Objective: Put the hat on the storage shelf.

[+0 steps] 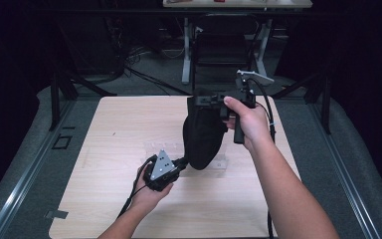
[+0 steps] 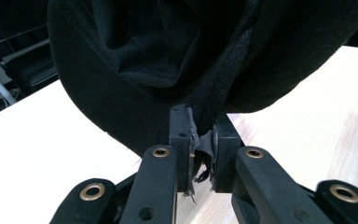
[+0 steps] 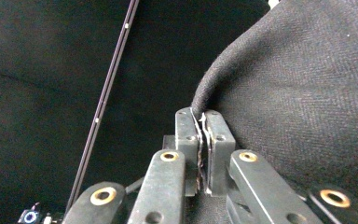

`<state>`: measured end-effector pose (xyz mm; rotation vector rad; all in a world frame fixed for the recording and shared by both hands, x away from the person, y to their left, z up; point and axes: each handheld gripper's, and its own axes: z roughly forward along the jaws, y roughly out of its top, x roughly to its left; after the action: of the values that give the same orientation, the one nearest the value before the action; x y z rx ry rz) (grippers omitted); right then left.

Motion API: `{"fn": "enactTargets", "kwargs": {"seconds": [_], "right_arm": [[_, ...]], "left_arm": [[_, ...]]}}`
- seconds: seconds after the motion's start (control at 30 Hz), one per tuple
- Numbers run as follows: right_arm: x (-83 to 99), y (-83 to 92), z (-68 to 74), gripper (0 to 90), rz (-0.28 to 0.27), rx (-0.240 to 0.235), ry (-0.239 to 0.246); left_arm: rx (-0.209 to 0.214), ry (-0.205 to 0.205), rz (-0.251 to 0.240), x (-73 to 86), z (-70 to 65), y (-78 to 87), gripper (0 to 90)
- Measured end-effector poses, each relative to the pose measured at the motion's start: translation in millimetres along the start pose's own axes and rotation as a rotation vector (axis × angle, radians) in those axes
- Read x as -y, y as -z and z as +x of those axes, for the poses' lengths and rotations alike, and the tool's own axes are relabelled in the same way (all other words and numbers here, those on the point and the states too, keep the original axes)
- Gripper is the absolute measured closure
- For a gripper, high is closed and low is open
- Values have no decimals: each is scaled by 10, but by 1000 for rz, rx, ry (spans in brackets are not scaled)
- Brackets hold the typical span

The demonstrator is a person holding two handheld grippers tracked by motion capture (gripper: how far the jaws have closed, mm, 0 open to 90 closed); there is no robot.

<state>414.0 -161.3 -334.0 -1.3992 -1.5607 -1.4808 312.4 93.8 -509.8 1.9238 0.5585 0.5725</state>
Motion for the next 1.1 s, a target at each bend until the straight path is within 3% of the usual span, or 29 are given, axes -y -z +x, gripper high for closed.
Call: {"fn": "enactTargets", "kwargs": {"seconds": [0.1,0.2,0.57,0.73,1.1], "right_arm": [[0,-25,5,867,5,-2,-1],[2,-49,9,865,4,4,6],[9,-27,19,813,4,19,39],[9,32,34,817,-12,-2,45],[14,165,-25,825,-33,9,36]], "left_arm": [[-9,8,-6,21,-7,6,830],[-30,-15,-4,22,-41,2,837],[-35,-10,-14,57,-36,21,837],[-42,22,-26,93,-15,38,842],[-45,86,-12,234,56,75,852]]}}
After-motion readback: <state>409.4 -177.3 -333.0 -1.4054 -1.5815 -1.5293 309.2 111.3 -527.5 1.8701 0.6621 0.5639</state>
